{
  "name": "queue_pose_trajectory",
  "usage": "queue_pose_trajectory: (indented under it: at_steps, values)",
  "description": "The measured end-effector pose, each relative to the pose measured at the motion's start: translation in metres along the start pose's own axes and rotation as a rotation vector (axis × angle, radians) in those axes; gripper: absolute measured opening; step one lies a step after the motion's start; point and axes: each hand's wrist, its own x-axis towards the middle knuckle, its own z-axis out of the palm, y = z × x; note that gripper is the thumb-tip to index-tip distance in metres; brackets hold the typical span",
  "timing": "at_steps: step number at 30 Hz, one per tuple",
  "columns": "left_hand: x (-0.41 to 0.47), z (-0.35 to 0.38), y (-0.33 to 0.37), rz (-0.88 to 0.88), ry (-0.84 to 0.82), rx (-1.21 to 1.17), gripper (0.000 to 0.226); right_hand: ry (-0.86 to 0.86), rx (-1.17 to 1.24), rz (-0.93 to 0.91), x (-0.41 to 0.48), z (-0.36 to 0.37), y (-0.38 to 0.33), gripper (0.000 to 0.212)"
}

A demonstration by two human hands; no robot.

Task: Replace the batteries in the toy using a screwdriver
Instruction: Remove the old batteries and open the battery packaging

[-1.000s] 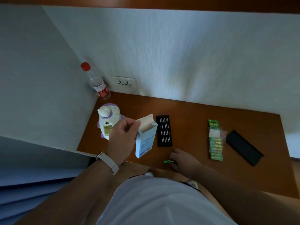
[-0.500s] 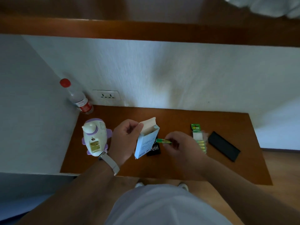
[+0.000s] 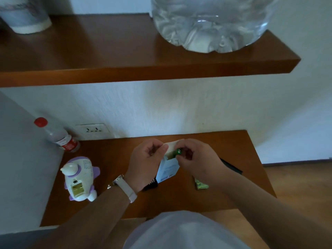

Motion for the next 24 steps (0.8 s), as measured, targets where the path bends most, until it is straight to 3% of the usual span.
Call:
queue_pose_trajectory:
  at_steps: [11, 16, 20, 24]
  values:
    - [-0.002, 0.05, 0.044, -0.025, -0.004, -0.092, 0.016, 0.127, 0.194, 0.079, -0.021, -0.054, 0.049, 0.021]
    - [-0.001, 0.069, 0.062, -0.047, 0.015, -0.145, 0.017, 0.064, 0.271, 0.086, -0.024, -0.074, 0.062, 0.031]
    - [0.0, 0.083, 0.074, -0.048, 0.015, -0.215, 0.02, -0.096, 0.325, 0.066, -0.022, -0.088, 0.07, 0.029]
    - [0.001, 0.094, 0.082, -0.025, -0.01, -0.257, 0.02, -0.116, 0.378, 0.047, -0.021, -0.1, 0.079, 0.022]
